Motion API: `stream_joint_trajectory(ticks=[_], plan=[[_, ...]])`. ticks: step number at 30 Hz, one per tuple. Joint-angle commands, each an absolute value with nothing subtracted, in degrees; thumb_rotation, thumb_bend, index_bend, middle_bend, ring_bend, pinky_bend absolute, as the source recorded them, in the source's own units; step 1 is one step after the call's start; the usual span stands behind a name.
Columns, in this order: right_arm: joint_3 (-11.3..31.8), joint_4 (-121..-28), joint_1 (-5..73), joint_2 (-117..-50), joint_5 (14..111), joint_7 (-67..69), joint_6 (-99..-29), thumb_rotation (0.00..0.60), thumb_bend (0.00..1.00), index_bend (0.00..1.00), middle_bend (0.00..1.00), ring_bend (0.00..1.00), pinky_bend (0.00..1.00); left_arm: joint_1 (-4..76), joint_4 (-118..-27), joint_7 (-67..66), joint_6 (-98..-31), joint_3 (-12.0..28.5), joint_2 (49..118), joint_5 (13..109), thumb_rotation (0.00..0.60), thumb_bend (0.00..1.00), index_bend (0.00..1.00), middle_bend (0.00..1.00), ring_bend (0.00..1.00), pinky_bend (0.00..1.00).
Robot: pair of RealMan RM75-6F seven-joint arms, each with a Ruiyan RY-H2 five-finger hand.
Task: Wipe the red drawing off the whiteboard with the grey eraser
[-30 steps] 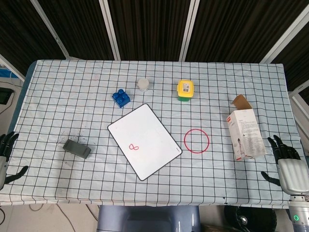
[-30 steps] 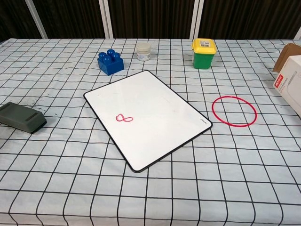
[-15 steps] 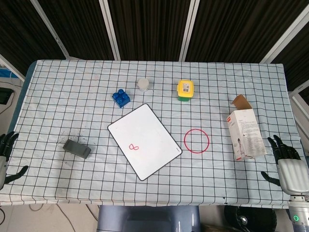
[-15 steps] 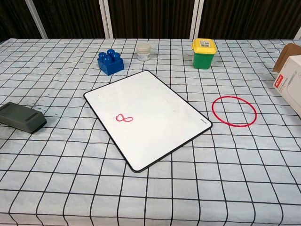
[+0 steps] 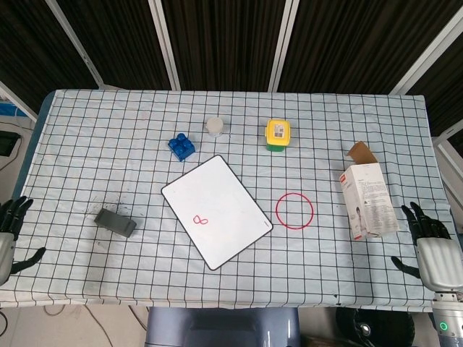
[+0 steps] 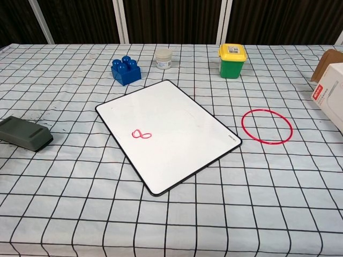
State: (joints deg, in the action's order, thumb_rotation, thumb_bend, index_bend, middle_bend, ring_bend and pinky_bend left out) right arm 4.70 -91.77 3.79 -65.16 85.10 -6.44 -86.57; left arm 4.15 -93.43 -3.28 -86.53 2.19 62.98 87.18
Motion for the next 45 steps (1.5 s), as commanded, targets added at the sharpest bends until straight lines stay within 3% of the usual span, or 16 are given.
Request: stream_joint_trajectory(ticks=[1, 9, 16, 25, 35, 45], plan=[[4.7, -91.8, 3.7, -65.1, 85.0, -6.3, -86.5, 0.6, 0.03, 0.08, 0.07, 0.19, 0.21, 5.4, -93.8, -3.8, -85.1, 2.2, 62.9, 88.0, 0.6, 0.14, 0.0, 0.03, 0.0, 0.01], [4.7, -91.8, 3.8, -65.2, 85.0, -6.5, -86.4, 0.6, 0.03, 0.08, 0.07, 0.19, 0.21, 12.6, -97.9, -10.2, -74.7, 3.2, 61.8, 88.5, 0.6, 0.11, 0.0, 0.03, 0.0, 0.01], [4.8, -91.8, 3.8, -65.3, 84.7, -6.7, -86.3, 0.6, 0.03, 0.08, 0.07, 0.19, 0.21, 20.8, -99.2, -13.6, -59.8, 4.8, 61.6, 82.1, 0.6, 0.11, 0.0, 0.06, 0.0, 0.01], [4.7, -92.0, 3.9, -65.2, 84.6, -7.0, -86.0, 0.6, 0.03, 0.08, 0.07, 0.19, 0.21, 27.8, -98.2, -18.8, -48.8, 6.2, 62.7, 73.8, 0.6, 0.1, 0.0, 0.11, 0.0, 0.01], [4.7, -92.2, 4.0, -65.2, 84.4, -7.3, -85.6, 0.6, 0.03, 0.08, 0.07, 0.19, 0.21, 33.8, -97.8, -22.1, -40.6, 6.5, 62.4, 66.7, 0.6, 0.12, 0.07, 0.17, 0.0, 0.01], [4.8, -92.4, 4.0, -65.2, 83.9, -7.4, -85.5, 0.6, 0.03, 0.08, 0.07, 0.19, 0.21, 36.7, -94.3, -24.8, -38.9, 4.8, 65.1, 62.2, 0.6, 0.14, 0.16, 0.22, 0.0, 0.01]])
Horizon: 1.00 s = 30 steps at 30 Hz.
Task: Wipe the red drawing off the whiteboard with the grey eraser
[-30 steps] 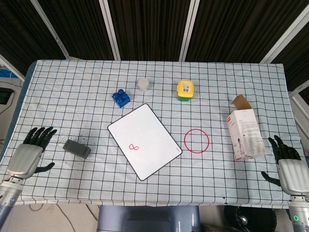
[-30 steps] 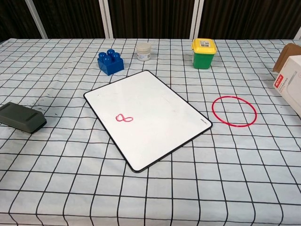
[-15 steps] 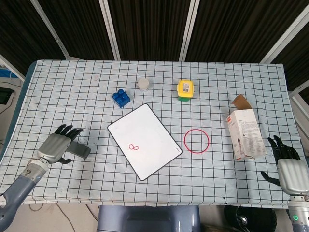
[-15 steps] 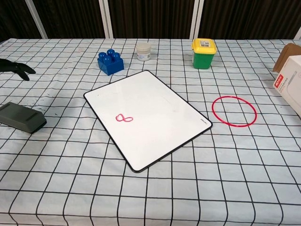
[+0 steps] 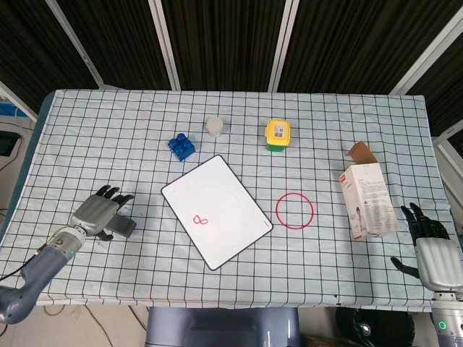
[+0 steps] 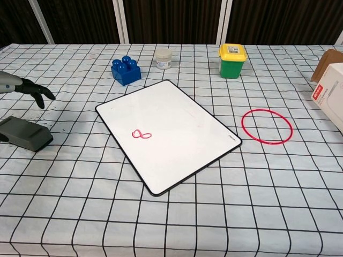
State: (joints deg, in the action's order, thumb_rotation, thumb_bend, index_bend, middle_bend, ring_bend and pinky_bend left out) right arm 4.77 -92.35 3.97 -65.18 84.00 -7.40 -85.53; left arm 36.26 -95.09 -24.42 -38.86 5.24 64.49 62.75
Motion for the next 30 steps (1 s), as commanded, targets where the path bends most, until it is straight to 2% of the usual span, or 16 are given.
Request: stream_joint_trajectory(ticks=[1, 9, 30], plan=[[4.8, -92.4, 4.0, -65.2, 83.9, -7.4, -85.5, 0.6, 0.03, 0.08, 0.07, 0.19, 0.21, 36.8, -93.9, -25.0, -39.1, 4.7, 65.4, 62.1, 0.6, 0.14, 0.18, 0.22, 0.0, 0.01], [4.8, -92.4, 3.9, -65.3, 83.8, -7.4, -85.5, 0.6, 0.03, 0.08, 0.07, 0.19, 0.21, 37.7, -91.8, -25.4, -40.3, 3.6, 67.2, 61.7, 0.6, 0.14, 0.27, 0.28, 0.0, 0.01], [4.9, -92.8, 4.1, -65.1, 83.2, -7.5, -85.0, 0.6, 0.03, 0.08, 0.07, 0.19, 0.21, 38.0, -89.8, -23.5, -42.5, 1.3, 68.4, 63.6, 0.6, 0.17, 0.38, 0.38, 0.0, 0.01]])
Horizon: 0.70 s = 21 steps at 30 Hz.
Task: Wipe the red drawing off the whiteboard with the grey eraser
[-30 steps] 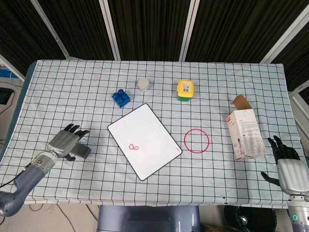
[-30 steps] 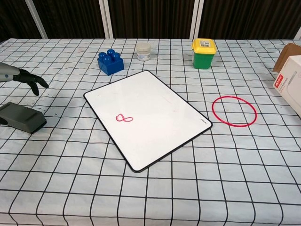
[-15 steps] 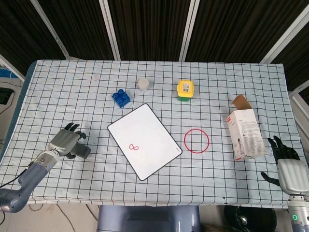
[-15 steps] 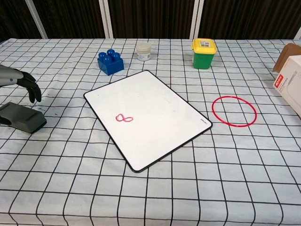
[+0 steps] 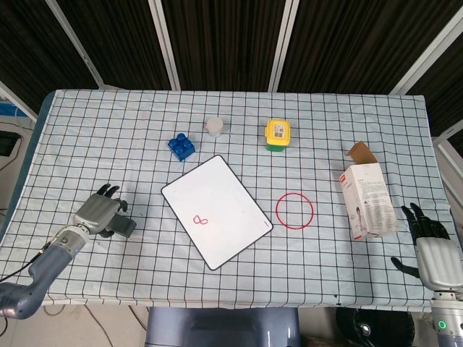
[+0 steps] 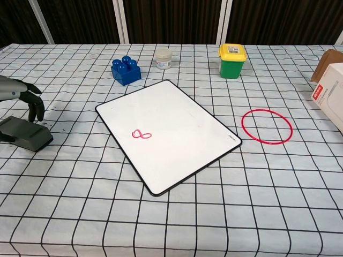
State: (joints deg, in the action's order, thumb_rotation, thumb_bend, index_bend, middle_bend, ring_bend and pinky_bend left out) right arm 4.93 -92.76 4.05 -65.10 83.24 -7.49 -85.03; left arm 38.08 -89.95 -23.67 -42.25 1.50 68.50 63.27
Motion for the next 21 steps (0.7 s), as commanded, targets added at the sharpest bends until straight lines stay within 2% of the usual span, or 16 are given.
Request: stream_joint_trajectory(ticks=[1, 17, 21], plan=[[4.9, -92.9, 4.1, -65.1, 83.1, -7.5, -84.9, 0.6, 0.03, 0.08, 0.07, 0.19, 0.21, 38.0, -89.8, -23.6, -42.7, 1.2, 68.4, 63.7, 0.6, 0.17, 0.38, 0.39, 0.0, 0.01], [5.1, -93.3, 3.9, -65.0, 82.2, -7.4, -84.8, 0.6, 0.03, 0.08, 0.07, 0.19, 0.21, 38.7, -88.2, -25.0, -43.3, -0.1, 69.7, 62.7, 0.6, 0.17, 0.36, 0.37, 0.0, 0.01], [5.1, -93.4, 3.9, -65.1, 82.2, -7.4, -84.7, 0.6, 0.03, 0.08, 0.07, 0.19, 0.21, 38.9, -88.1, -24.9, -43.3, -0.3, 69.9, 62.9, 0.6, 0.23, 0.39, 0.4, 0.01, 0.01]])
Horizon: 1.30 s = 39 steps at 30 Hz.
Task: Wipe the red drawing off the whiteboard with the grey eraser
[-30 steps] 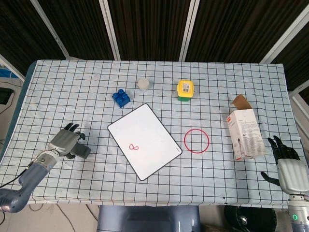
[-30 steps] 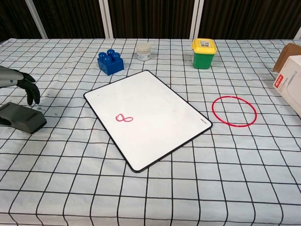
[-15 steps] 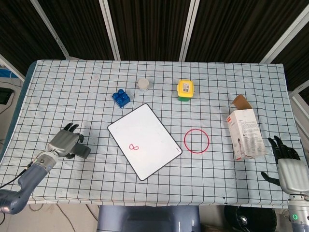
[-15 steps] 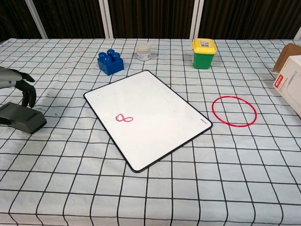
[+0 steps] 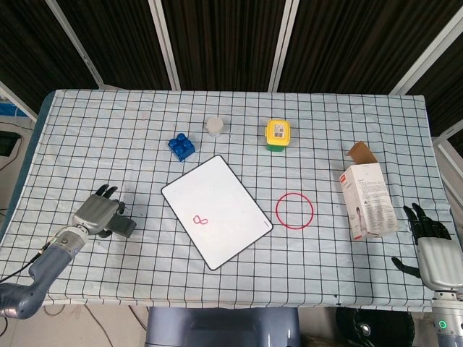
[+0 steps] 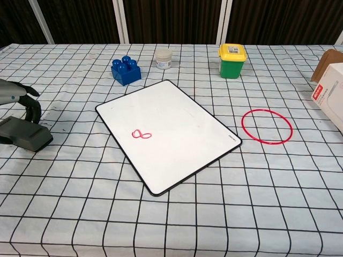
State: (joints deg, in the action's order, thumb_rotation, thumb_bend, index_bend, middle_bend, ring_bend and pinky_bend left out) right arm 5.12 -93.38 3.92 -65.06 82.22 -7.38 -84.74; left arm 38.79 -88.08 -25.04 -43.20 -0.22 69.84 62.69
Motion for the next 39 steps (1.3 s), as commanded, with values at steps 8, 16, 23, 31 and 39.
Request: stream_joint_trajectory(ticks=[8, 16, 23, 31, 39], plan=[[5.2, -93.5, 3.9, -65.1, 82.1, -7.2, -84.8, 0.6, 0.03, 0.08, 0.07, 0.19, 0.21, 38.8, -88.5, -23.8, -44.3, -0.1, 69.3, 63.9, 0.6, 0.32, 0.44, 0.45, 0.04, 0.02], [5.2, -93.7, 3.8, -64.9, 82.0, -7.0, -84.7, 0.6, 0.03, 0.08, 0.07, 0.19, 0.21, 39.3, -93.7, -20.9, -46.2, 1.9, 65.4, 66.3, 0.6, 0.32, 0.44, 0.45, 0.04, 0.02], [5.2, -94.0, 3.8, -64.8, 81.8, -6.7, -84.7, 0.6, 0.03, 0.08, 0.07, 0.19, 0.21, 41.6, -98.8, -21.3, -48.9, 5.5, 63.7, 69.5, 0.6, 0.32, 0.45, 0.45, 0.04, 0.02], [5.2, -93.9, 3.7, -64.7, 81.7, -6.5, -84.6, 0.6, 0.03, 0.08, 0.07, 0.19, 0.21, 47.8, -98.9, -30.6, -46.2, 8.4, 68.2, 60.6, 0.6, 0.32, 0.44, 0.46, 0.04, 0.02], [5.2, -93.9, 3.8, -64.8, 81.6, -6.5, -84.5, 0.6, 0.03, 0.08, 0.07, 0.19, 0.21, 53.6, -95.9, -38.7, -46.4, 8.7, 76.0, 51.4, 0.6, 0.32, 0.43, 0.45, 0.04, 0.02]])
